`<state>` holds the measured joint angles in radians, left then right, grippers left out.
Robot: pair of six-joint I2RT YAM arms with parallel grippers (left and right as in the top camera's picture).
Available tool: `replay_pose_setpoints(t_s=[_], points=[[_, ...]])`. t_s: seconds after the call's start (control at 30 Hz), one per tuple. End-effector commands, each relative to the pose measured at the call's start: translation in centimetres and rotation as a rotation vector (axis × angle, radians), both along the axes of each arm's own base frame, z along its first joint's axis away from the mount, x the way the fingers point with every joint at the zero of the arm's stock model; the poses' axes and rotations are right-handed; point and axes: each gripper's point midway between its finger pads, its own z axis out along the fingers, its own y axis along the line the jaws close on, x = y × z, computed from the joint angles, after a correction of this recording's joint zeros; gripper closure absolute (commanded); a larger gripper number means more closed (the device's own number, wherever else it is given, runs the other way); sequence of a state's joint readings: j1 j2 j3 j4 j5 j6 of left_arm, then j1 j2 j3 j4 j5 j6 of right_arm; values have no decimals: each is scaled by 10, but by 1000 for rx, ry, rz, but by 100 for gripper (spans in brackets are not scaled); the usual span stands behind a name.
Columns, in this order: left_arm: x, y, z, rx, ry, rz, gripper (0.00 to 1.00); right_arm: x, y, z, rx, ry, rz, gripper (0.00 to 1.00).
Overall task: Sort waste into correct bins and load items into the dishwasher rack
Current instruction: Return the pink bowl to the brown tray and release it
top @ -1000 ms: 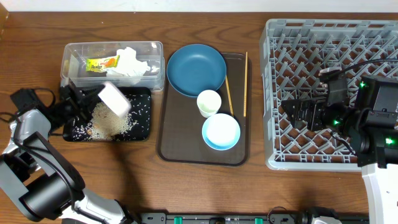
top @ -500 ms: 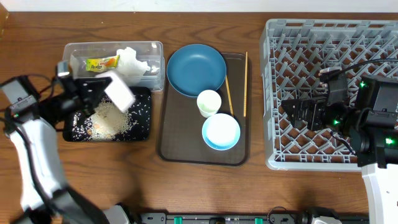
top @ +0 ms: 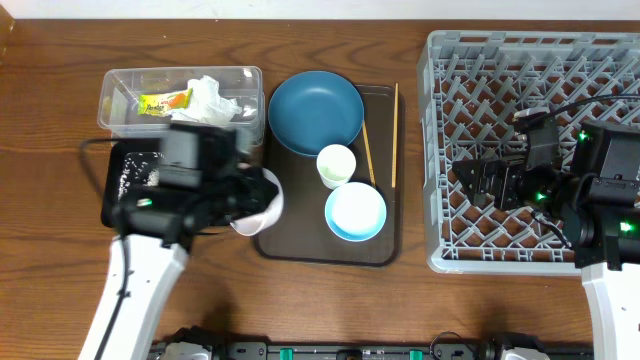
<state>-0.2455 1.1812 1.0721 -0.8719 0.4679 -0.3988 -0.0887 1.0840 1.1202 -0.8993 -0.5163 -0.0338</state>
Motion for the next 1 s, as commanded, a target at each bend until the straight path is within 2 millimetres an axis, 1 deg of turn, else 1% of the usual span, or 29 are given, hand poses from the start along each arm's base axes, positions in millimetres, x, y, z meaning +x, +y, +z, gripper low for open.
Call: replay_pose_setpoints(t_s=[0.0,0.13,0.23,0.3,0.37,0.43,0.53,0.57,0.6,0.7,0.87,0.97], points=[[-1,0,-34,216,5,-48,94,2,0,9,-2,-28,4,1],[-9,-25,-62,305,51,-154,94,1,0,9,-2,-26,4,1],[-13,-38,-84,359,90,-211,94,0,0,8,-2,-20,4,1],[-14,-43,-97,386,115,-233,94,0,0,8,-1,-17,4,1],[-15,-44,-108,414,138,-245,94,0,0,8,-2,-16,4,1],[-15,-44,-114,424,156,-248,94,0,0,7,-2,-16,4,1],[-14,-44,-117,427,160,-248,92,0,0,8,-2,-16,4,1],[-14,-44,-117,425,157,-248,86,0,0,8,-2,-16,4,1],[-14,-45,-116,424,156,-248,75,0,0,8,-2,-16,4,1],[-14,-45,-116,423,156,-248,63,0,0,8,-2,-17,4,1],[-11,-46,-114,419,146,-247,62,0,0,8,-2,-17,4,1],[-4,-51,-105,411,111,-265,61,1,0,8,-2,-21,4,1]])
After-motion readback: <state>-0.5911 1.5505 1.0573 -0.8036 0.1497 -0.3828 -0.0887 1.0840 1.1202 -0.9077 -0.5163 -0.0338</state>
